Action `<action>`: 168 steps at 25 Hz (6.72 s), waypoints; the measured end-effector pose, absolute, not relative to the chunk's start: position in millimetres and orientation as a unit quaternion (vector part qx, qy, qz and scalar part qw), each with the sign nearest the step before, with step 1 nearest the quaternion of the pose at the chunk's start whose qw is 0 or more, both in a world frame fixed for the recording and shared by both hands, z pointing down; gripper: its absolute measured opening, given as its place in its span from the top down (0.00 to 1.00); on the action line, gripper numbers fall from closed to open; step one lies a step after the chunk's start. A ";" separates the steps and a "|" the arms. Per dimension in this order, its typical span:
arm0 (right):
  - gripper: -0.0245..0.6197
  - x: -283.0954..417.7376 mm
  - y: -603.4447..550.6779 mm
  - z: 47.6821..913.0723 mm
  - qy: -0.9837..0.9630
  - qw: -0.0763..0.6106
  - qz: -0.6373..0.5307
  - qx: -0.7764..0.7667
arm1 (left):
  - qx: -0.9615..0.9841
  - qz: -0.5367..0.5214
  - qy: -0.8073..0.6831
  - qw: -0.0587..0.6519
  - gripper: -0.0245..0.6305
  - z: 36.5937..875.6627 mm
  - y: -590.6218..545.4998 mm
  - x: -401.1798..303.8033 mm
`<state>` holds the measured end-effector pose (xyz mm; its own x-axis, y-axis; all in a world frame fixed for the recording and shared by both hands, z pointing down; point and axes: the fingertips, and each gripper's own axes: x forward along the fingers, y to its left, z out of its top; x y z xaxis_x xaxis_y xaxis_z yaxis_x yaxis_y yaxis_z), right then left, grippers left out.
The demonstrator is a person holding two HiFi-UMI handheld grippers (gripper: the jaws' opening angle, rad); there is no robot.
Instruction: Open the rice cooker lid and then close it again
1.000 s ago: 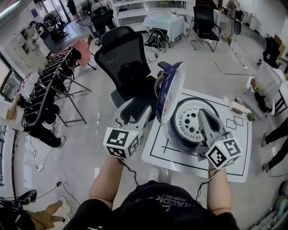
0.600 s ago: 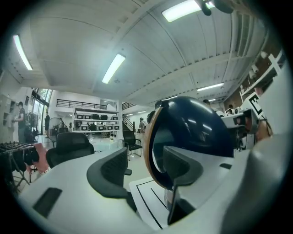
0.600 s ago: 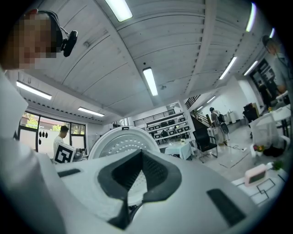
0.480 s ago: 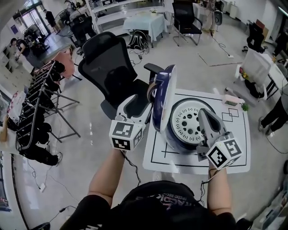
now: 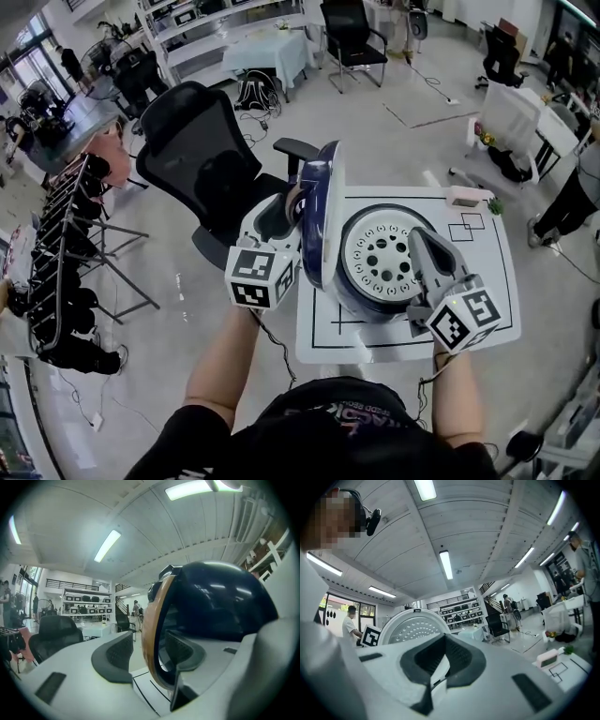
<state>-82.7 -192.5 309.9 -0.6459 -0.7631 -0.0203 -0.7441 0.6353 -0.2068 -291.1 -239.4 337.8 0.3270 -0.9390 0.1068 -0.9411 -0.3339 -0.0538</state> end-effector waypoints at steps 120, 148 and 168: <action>0.96 37.3 -247.1 395.1 0.965 -0.023 -0.142 -0.218 | 0.641 0.449 -0.586 -0.211 0.74 416.3 -215.1 -58.2; 0.96 -23.2 -94.5 360.0 0.966 -0.013 -0.109 -0.233 | 0.776 0.064 -0.619 0.100 0.96 391.3 -25.4 -108.9; 0.96 39.0 16.3 366.9 0.931 -0.038 -0.097 -0.350 | 0.849 0.053 -0.517 0.098 0.96 395.0 54.7 -54.4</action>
